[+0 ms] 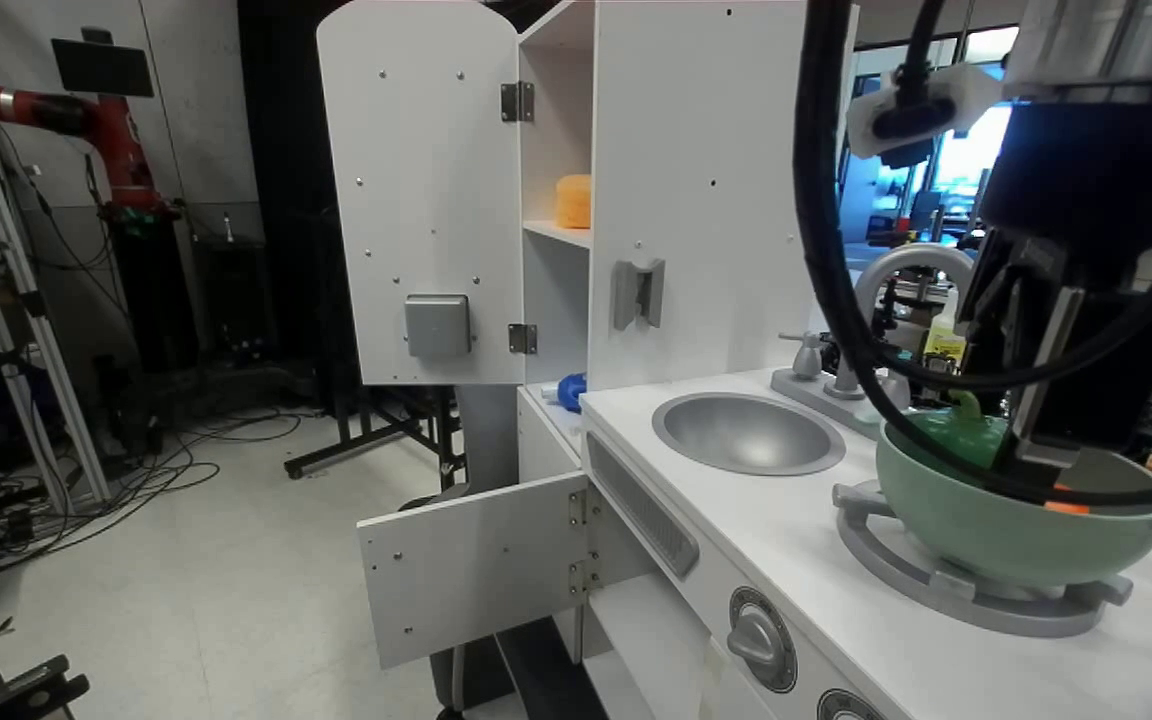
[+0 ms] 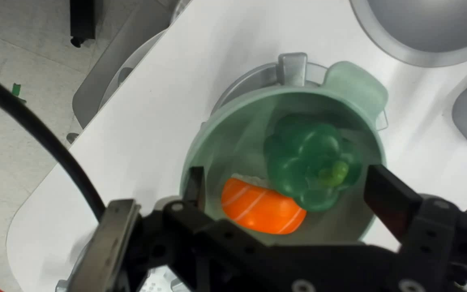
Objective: Open top cabinet door then put the blue container and the green pepper in the bottom compartment of the top cabinet respectively
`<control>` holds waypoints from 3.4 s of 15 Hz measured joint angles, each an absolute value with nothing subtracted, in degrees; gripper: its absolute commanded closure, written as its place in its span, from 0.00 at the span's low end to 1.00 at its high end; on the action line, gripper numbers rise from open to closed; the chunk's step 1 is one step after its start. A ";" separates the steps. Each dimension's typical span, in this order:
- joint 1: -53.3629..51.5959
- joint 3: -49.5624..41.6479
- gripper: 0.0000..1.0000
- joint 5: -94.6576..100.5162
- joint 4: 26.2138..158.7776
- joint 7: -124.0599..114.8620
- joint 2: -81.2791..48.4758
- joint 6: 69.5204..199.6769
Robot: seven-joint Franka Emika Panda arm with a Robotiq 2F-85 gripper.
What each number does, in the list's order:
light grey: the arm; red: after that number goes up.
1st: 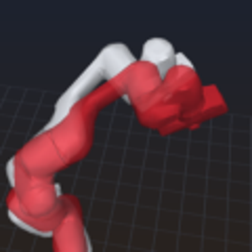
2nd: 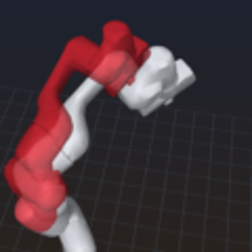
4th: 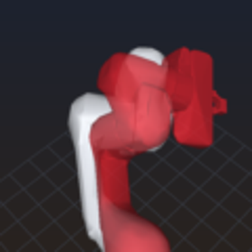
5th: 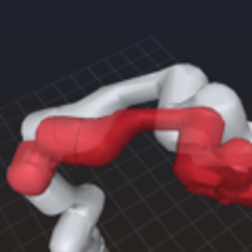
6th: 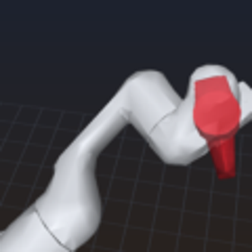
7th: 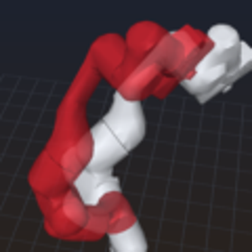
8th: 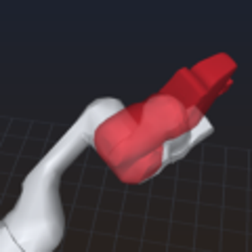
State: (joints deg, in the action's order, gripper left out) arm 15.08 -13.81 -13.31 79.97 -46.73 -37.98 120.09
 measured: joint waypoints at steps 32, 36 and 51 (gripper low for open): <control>12.74 -13.98 0.71 -10.14 81.42 -47.62 -34.77 120.44; 10.51 -13.58 0.71 -6.17 84.97 -43.95 -28.88 120.31; -14.70 1.36 0.71 11.37 103.40 -42.02 -18.19 119.17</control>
